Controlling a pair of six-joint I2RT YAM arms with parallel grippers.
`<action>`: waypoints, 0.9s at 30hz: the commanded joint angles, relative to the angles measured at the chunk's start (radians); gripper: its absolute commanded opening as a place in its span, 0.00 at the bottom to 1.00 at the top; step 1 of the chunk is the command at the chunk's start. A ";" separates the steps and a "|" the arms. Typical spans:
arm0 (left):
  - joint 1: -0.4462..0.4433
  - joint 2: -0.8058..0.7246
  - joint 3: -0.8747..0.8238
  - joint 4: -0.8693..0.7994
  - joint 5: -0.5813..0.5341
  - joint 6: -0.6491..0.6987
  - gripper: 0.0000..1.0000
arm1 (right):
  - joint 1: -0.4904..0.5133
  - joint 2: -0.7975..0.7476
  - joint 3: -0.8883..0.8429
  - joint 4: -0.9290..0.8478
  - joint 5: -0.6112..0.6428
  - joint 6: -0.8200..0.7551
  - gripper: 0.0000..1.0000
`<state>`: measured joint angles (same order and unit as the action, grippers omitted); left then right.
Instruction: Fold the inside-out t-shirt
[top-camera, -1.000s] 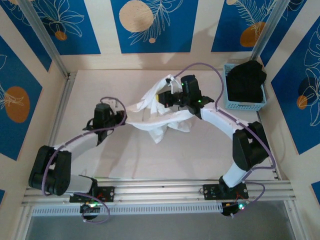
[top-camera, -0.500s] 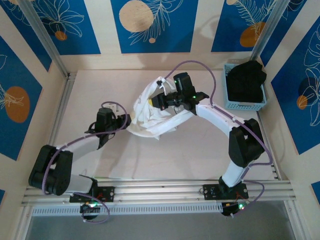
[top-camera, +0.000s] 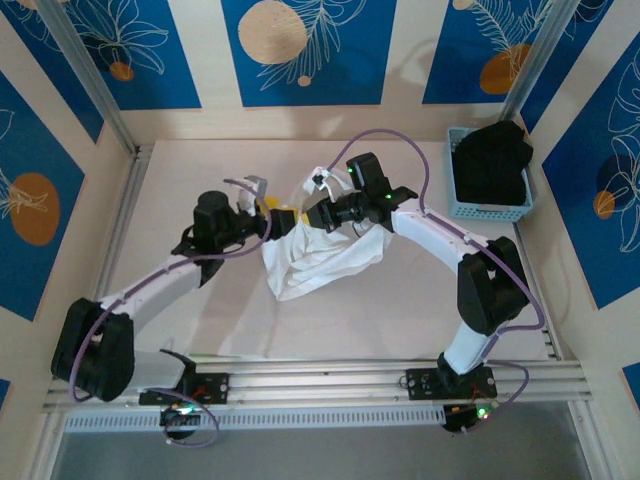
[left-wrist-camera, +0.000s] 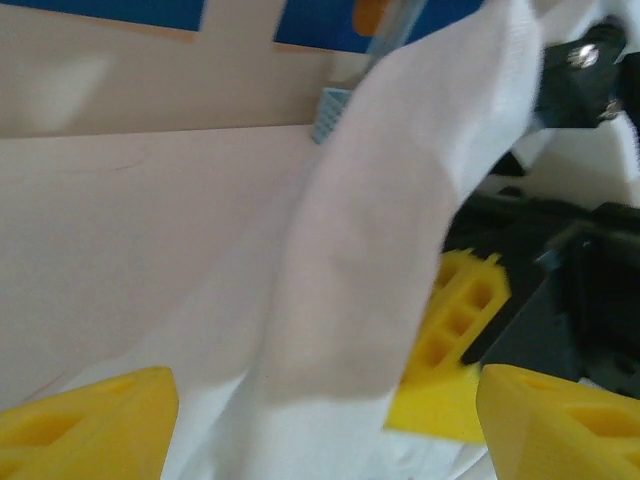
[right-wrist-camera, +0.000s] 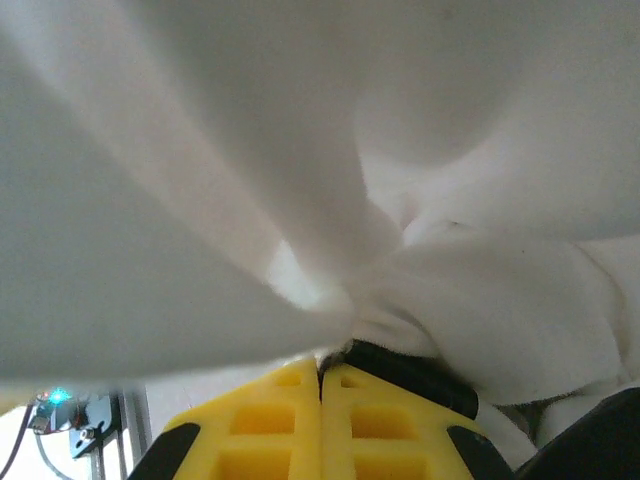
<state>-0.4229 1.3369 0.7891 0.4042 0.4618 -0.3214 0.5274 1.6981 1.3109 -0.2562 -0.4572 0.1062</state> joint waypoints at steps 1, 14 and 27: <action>-0.013 0.058 0.079 -0.041 0.067 0.033 0.73 | 0.005 -0.028 -0.019 -0.014 -0.030 -0.035 0.00; 0.073 0.249 0.259 -0.155 -0.229 -0.164 0.00 | 0.002 -0.184 -0.131 0.014 -0.007 -0.100 0.00; 0.349 0.251 0.055 -0.166 -0.399 -0.239 0.00 | -0.033 -0.486 -0.219 0.329 0.165 0.100 0.00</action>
<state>-0.1131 1.5875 0.8673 0.2401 0.1272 -0.5446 0.4999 1.2552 1.0943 -0.0555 -0.3355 0.1291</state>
